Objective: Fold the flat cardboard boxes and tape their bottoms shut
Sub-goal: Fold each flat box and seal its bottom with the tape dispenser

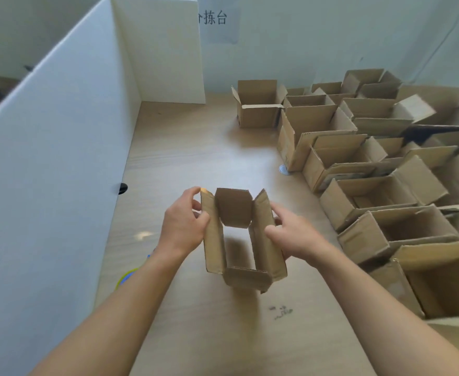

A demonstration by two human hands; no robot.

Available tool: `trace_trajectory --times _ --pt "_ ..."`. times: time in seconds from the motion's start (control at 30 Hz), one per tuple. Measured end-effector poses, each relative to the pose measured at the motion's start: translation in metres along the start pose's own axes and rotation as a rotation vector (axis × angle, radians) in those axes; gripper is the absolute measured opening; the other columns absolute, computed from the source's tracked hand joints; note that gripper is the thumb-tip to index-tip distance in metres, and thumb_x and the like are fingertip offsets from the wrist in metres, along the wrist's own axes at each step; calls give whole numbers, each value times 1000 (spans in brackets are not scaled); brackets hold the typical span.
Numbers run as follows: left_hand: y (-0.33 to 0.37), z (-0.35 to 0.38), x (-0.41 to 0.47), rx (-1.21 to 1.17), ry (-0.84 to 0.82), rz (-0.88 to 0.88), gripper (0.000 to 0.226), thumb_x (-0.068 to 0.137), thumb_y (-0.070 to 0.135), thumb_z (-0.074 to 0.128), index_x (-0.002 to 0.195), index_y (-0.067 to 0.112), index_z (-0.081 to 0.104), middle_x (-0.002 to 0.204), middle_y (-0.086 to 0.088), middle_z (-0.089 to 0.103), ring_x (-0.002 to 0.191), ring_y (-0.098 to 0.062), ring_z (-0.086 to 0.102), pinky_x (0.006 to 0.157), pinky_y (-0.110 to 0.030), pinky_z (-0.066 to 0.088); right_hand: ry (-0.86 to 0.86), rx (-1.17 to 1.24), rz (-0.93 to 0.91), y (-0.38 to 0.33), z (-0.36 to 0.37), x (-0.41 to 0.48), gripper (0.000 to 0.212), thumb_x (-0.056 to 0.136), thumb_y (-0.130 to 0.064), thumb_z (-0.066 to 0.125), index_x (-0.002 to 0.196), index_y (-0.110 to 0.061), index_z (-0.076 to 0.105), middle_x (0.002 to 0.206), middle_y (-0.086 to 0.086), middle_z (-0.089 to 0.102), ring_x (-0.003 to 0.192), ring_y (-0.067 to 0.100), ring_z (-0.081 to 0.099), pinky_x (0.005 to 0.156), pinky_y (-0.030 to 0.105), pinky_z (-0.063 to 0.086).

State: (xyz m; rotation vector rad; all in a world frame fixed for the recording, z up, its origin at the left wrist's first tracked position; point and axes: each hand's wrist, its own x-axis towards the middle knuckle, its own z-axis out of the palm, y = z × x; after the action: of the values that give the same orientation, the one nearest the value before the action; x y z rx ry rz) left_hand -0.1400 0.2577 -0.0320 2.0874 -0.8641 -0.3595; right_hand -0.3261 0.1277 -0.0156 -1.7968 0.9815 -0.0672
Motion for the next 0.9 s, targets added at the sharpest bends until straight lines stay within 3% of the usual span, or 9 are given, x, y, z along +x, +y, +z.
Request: trace_trajectory --times 0.13,0.2,0.3,0.47,0.63,0.7,0.77,0.83,0.9 --pt "-2 16 -27 -132 -124 -97 45 89 11 63 132 24 52 108 0 65 85 -7 66 72 -20 52 -90 -33 51 17 7 -6 64 82 -14 45 133 -53 44 103 -1 64 87 21 68 53 35 60" --pt "-1 22 -38 -230 -155 -155 52 89 18 68 135 28 48 110 6 63 94 -8 67 85 -34 57 -88 41 63 25 5 -6 70 80 -18 44 135 -61 38 113 -2 62 93 23 68 57 41 61" --pt "4 28 -47 -245 -189 -186 61 89 26 70 143 29 41 121 6 58 105 -11 63 94 -43 54 -34 132 80 33 -3 -3 75 84 -17 43 144 -58 25 124 -2 57 93 26 69 56 41 61" --pt "11 24 -78 -297 -266 -105 84 69 60 68 144 39 38 132 22 52 120 6 52 98 -29 48 78 370 105 45 -2 5 82 87 -10 44 149 -54 13 123 5 58 95 27 68 57 47 61" --pt "-10 30 -118 -249 -305 -70 98 59 74 75 143 52 29 147 31 36 136 12 31 107 -21 33 113 650 103 54 10 13 85 84 -7 47 146 -56 17 133 5 51 102 30 67 58 51 60" --pt "-14 38 -126 -195 -238 -77 94 60 69 76 140 52 30 144 33 36 134 15 32 105 -14 31 114 675 83 57 12 14 86 86 -6 47 147 -57 15 133 0 49 106 28 64 57 49 60" --pt "-15 47 -126 -221 -40 -160 84 67 58 78 139 46 37 137 28 46 127 13 42 101 -13 37 101 602 43 60 11 13 84 83 -12 50 146 -56 18 135 -6 43 107 28 61 58 48 61" --pt "-16 55 -122 -252 128 -278 75 79 43 79 142 37 41 129 17 53 120 2 51 93 -18 44 85 407 -51 66 9 9 80 74 -25 52 144 -53 25 139 -14 33 114 26 57 76 51 60" --pt "-18 59 -117 -195 146 -314 71 82 39 77 144 32 42 127 12 53 116 -2 53 85 -15 42 51 229 -192 71 4 3 68 69 -33 51 133 -53 36 149 -21 23 138 18 36 108 44 40"
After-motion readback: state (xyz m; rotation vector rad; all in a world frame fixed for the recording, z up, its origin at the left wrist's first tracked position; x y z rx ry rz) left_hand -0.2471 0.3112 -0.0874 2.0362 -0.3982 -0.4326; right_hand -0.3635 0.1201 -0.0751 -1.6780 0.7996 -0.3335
